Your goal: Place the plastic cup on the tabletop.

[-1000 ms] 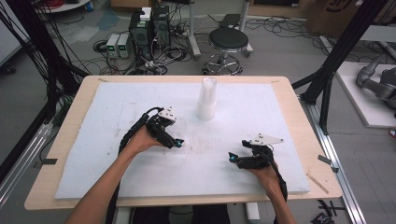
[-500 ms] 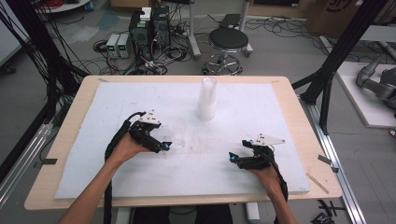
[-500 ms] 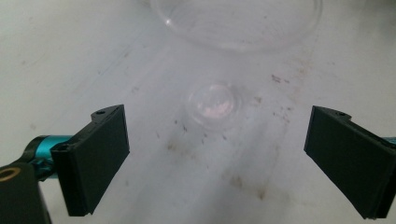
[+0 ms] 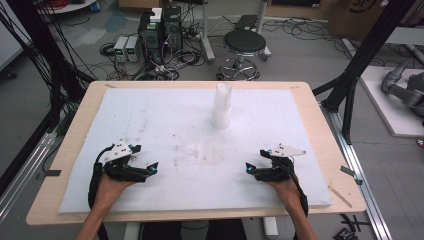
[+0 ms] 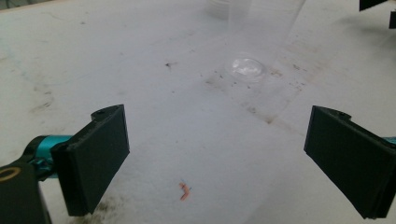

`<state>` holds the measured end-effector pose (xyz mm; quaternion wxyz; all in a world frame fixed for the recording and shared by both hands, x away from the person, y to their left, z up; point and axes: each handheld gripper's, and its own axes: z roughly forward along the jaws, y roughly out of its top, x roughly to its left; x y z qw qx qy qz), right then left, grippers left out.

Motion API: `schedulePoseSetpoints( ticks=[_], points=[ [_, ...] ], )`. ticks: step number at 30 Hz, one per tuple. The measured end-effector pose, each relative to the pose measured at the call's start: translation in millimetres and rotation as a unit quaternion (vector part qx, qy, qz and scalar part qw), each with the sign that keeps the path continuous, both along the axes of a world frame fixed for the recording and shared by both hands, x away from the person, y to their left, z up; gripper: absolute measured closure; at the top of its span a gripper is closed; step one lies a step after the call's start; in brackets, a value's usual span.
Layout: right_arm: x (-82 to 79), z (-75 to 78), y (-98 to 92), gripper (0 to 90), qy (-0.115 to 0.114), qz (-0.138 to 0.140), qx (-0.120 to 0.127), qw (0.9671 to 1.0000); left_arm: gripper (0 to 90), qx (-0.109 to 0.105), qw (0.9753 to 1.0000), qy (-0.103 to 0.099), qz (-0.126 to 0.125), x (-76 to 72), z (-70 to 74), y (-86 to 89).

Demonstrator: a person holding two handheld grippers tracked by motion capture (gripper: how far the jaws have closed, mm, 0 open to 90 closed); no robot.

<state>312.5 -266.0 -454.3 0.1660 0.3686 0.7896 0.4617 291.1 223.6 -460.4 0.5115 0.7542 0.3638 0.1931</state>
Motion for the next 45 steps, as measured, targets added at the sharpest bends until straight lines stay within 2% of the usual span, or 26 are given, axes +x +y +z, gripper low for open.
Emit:
schedulePoseSetpoints(
  ticks=[6,10,12,15,20,30,36,40,45],
  points=[
    [-2.8,0.1,1.1,19.5,-0.014,-0.002,-0.005,0.9999,6.6,-0.022,0.9996,-0.009,0.016,0.0,-5.6,7.8],
    [-4.7,0.3,0.1,19.5,-0.025,-0.005,-0.002,0.9997,6.7,-0.036,0.9988,-0.018,0.029,-2.5,-6.5,10.2],
    [-5.3,0.5,-0.9,19.5,-0.030,-0.008,0.005,0.9995,6.6,-0.039,0.9986,-0.025,0.026,-3.5,-6.8,11.0],
    [-6.1,0.6,-2.9,19.5,-0.034,-0.010,0.012,0.9993,6.7,-0.041,0.9982,-0.032,0.030,-5.2,-7.0,11.1],
    [-6.8,0.7,-5.4,19.5,-0.036,-0.013,0.026,0.9989,6.6,-0.036,0.9982,-0.034,0.034,-5.6,-6.8,10.7],
    [-10.2,1.0,-7.7,19.5,-0.047,-0.015,0.040,0.9980,6.6,-0.040,0.9979,-0.033,0.039,-5.7,-7.1,10.9],
    [-13.5,1.0,-10.5,19.5,-0.066,-0.011,0.053,0.9963,6.6,-0.040,0.9978,-0.035,0.040,-6.2,-7.2,11.1],
    [-13.9,0.9,-11.0,19.5,-0.071,-0.008,0.055,0.9959,6.7,-0.035,0.9979,-0.040,0.038,-7.0,-7.1,10.6],
    [-14.8,1.0,-10.7,19.5,-0.071,-0.008,0.054,0.9960,6.6,-0.039,0.9977,-0.039,0.039,-6.8,-7.3,11.3]
  ],
)
